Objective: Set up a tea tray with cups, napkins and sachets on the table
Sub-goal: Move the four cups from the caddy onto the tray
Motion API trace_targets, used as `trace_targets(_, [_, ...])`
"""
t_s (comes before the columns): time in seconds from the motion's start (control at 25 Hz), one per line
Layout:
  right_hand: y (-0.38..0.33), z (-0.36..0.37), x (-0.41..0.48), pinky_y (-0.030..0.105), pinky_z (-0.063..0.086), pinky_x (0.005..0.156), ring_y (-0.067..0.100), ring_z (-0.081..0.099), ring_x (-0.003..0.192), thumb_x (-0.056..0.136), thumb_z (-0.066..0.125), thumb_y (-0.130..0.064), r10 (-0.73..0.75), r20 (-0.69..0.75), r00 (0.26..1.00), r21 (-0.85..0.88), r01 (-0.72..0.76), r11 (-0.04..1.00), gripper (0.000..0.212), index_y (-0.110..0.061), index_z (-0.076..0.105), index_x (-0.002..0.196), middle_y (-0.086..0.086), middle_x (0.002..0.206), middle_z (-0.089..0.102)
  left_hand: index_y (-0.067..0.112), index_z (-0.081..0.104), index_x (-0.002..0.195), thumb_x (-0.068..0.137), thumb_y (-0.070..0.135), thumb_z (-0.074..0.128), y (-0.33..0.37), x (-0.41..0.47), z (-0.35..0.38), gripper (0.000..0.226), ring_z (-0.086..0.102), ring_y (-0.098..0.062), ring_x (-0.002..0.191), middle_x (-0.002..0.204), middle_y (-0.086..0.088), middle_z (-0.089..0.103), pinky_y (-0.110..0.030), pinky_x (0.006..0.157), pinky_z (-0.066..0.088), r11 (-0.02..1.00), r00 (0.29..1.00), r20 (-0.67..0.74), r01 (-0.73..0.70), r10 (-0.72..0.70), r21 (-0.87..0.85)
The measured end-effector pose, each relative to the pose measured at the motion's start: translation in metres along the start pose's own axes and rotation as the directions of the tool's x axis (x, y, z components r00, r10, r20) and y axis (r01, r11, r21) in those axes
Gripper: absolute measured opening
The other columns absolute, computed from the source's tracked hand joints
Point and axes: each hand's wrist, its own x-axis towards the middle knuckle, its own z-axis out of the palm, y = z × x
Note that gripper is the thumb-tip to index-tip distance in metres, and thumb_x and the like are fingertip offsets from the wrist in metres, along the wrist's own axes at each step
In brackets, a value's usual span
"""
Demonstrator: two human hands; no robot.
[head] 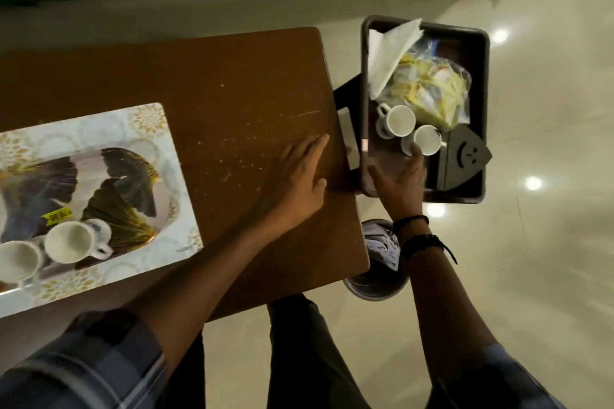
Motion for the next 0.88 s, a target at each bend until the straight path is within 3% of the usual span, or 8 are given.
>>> trace_targets(0.2, [0.05, -0.041, 0.076, 0.043, 0.036, 0.11, 0.033, 0.039, 0.132, 0.076, 0.079, -0.021, 0.044, 0.008, 0.999, -0.076, -0.043, 0.996, 0.084, -0.007, 0.032, 0.144, 0.019, 0.141, 0.041, 0.017, 0.029, 0.148, 0.089, 0.015, 0.061, 0.051, 0.067, 0.062, 0.067, 0.03, -0.025, 0.137, 0.152, -0.006, 0.034, -0.029, 0.109, 0.026, 0.992, 0.992, 0.025, -0.124, 0.123, 0.038])
trace_targets(0.28, [0.059, -0.044, 0.097, 0.04, 0.035, 0.111, 0.031, 0.037, 0.133, 0.075, 0.079, -0.021, 0.043, 0.03, 0.999, -0.093, -0.04, 0.995, 0.083, -0.009, 0.034, 0.144, 0.018, 0.142, 0.039, 0.014, 0.03, 0.147, 0.087, 0.013, 0.062, 0.061, 0.096, 0.078, 0.068, 0.033, -0.028, 0.135, 0.15, -0.009, 0.035, -0.033, 0.11, 0.029, 0.985, 0.988, 0.026, -0.151, 0.149, 0.081])
trace_targets(0.36, [0.065, -0.043, 0.114, 0.033, 0.033, 0.109, 0.027, 0.033, 0.137, 0.074, 0.078, -0.021, 0.036, 0.03, 0.999, -0.107, -0.033, 0.994, 0.086, -0.012, 0.032, 0.145, 0.016, 0.148, 0.031, 0.014, 0.029, 0.147, 0.084, 0.015, 0.065, 0.068, 0.127, 0.093, 0.072, 0.035, -0.03, 0.134, 0.151, -0.01, 0.034, -0.038, 0.111, 0.03, 0.957, 0.978, 0.045, -0.207, 0.202, 0.201])
trace_targets(0.48, [0.068, -0.033, 0.125, 0.033, 0.033, 0.11, 0.028, 0.028, 0.142, 0.074, 0.076, -0.023, -0.013, -0.012, 1.0, -0.145, 0.011, 0.989, 0.09, -0.013, 0.027, 0.148, 0.015, 0.155, 0.017, 0.018, 0.03, 0.146, 0.079, 0.018, 0.068, 0.076, 0.163, 0.104, 0.077, 0.036, -0.029, 0.131, 0.151, -0.005, 0.033, -0.041, 0.105, 0.031, 0.834, 0.941, 0.128, -0.338, 0.315, 0.435])
trace_targets(0.56, [0.069, -0.028, 0.127, 0.033, 0.033, 0.11, 0.03, 0.03, 0.141, 0.074, 0.075, -0.02, -0.007, -0.016, 1.0, -0.124, 0.005, 0.992, 0.091, -0.014, 0.025, 0.149, 0.015, 0.155, 0.016, 0.019, 0.027, 0.146, 0.079, 0.014, 0.066, 0.08, 0.175, 0.108, 0.078, 0.03, -0.03, 0.136, 0.154, -0.005, 0.026, -0.044, 0.106, 0.029, 0.781, 0.935, 0.198, -0.355, 0.295, 0.514])
trace_targets(0.72, [0.073, -0.023, 0.126, 0.035, 0.035, 0.108, 0.029, 0.037, 0.136, 0.073, 0.073, -0.008, 0.014, -0.025, 1.0, -0.03, -0.015, 0.999, 0.086, -0.017, 0.029, 0.147, 0.014, 0.15, 0.03, 0.019, 0.028, 0.143, 0.076, -0.002, 0.065, 0.084, 0.178, 0.111, 0.08, 0.037, -0.037, 0.128, 0.154, -0.01, 0.021, -0.048, 0.098, 0.039, 0.739, 0.941, 0.214, -0.337, 0.261, 0.583])
trace_targets(0.8, [0.07, -0.023, 0.124, 0.035, 0.038, 0.106, 0.03, 0.043, 0.13, 0.075, 0.073, -0.01, -0.007, -0.061, 0.998, -0.026, 0.005, 1.0, 0.075, -0.011, 0.037, 0.14, 0.014, 0.141, 0.044, 0.019, 0.029, 0.142, 0.076, 0.001, 0.065, 0.08, 0.174, 0.106, 0.077, 0.042, -0.036, 0.121, 0.149, -0.011, 0.027, -0.046, 0.093, 0.04, 0.742, 0.943, 0.189, -0.331, 0.273, 0.583])
trace_targets(0.88, [0.063, -0.022, 0.117, 0.037, 0.044, 0.098, 0.031, 0.052, 0.12, 0.075, 0.076, -0.017, -0.008, -0.102, 0.995, -0.005, 0.007, 1.0, 0.066, -0.008, 0.044, 0.132, 0.014, 0.128, 0.056, 0.013, 0.025, 0.145, 0.079, 0.012, 0.062, 0.071, 0.167, 0.1, 0.075, 0.04, -0.035, 0.123, 0.143, -0.015, 0.034, -0.044, 0.099, 0.037, 0.774, 0.944, 0.179, -0.33, 0.278, 0.541])
